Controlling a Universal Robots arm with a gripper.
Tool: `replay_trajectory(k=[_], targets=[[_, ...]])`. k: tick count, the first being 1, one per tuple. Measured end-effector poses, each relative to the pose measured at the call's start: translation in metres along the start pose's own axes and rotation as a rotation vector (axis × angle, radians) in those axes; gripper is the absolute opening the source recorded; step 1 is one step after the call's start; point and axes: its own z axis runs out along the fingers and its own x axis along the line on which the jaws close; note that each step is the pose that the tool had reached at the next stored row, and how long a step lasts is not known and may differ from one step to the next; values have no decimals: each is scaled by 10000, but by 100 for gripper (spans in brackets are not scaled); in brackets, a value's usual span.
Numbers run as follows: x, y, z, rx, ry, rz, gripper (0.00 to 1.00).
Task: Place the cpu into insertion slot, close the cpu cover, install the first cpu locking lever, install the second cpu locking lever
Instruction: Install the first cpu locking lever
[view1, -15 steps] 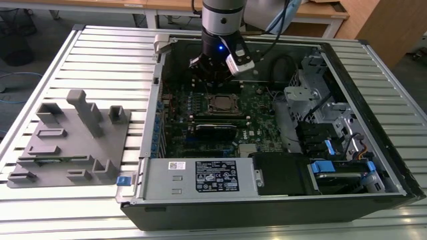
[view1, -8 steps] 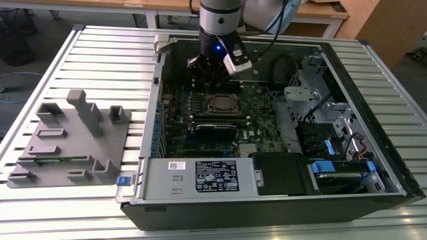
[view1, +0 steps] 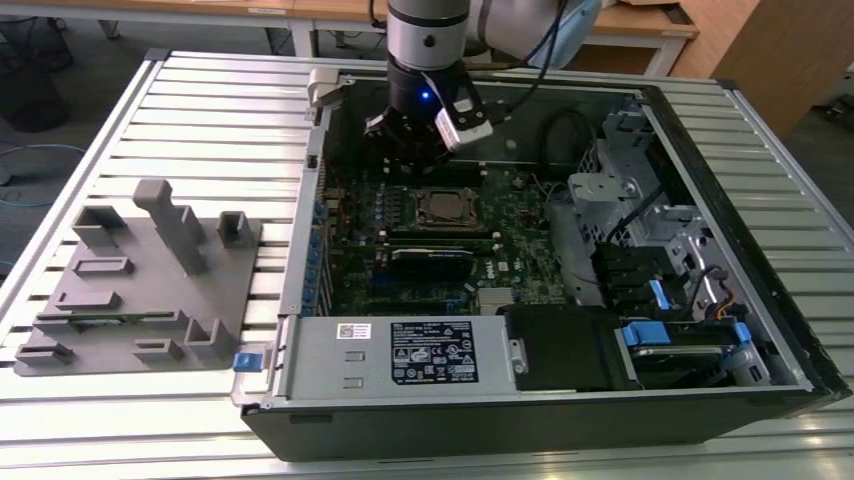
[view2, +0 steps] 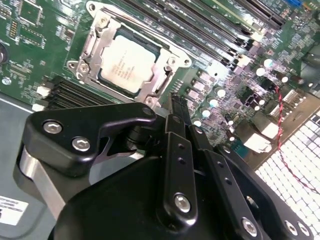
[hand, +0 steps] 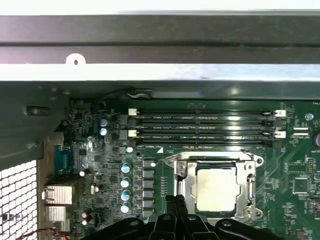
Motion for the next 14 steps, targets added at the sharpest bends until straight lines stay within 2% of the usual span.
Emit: replay_trajectory(k=[3, 9, 14], targets=[[37, 0, 3, -1, -2, 0, 11], [40, -1, -7, 2, 1, 0, 11], [39, -1, -45, 1, 0, 0, 11]])
